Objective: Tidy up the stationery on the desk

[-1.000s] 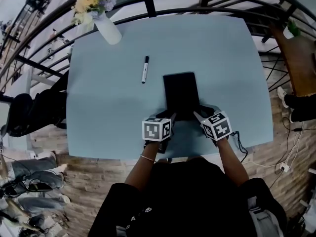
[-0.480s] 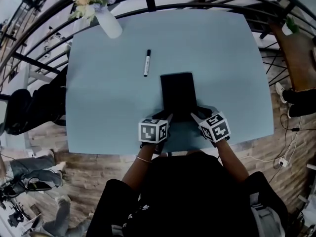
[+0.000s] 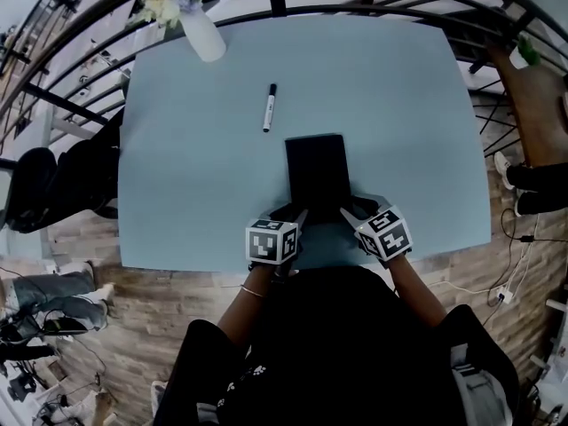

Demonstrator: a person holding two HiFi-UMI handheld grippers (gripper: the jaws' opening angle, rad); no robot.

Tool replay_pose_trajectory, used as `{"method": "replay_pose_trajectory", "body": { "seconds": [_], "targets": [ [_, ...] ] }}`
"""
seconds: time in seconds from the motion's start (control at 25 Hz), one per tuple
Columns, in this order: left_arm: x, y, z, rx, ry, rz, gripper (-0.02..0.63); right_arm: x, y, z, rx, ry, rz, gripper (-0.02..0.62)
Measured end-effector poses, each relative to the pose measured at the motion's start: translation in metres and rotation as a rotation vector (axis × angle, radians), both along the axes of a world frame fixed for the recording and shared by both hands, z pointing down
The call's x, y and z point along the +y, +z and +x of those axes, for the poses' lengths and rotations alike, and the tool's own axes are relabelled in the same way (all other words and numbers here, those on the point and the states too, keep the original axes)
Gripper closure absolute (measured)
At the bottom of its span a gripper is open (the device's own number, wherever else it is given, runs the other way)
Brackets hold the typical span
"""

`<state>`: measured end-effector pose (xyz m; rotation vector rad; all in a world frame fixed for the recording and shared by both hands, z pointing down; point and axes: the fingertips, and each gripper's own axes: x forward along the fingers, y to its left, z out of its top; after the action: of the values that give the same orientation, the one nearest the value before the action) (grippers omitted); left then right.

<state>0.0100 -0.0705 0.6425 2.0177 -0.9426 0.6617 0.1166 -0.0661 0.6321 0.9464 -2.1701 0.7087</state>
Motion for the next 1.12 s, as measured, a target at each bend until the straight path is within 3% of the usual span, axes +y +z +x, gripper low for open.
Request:
{"method": "replay_pose_trajectory", "body": {
  "seconds": [0.88, 1.12],
  "targets": [
    [0.003, -0.004, -0.007, 0.038, -0.019, -0.002, 0.459, 0.002, -0.001, -0.004, -0.024, -0.031, -0.003, 0.439],
    [0.001, -0.009, -0.019, 0.062, -0.072, 0.016, 0.509, -0.006, -0.010, 0.002, -0.047, -0.006, 0.030, 0.448]
  ]
}}
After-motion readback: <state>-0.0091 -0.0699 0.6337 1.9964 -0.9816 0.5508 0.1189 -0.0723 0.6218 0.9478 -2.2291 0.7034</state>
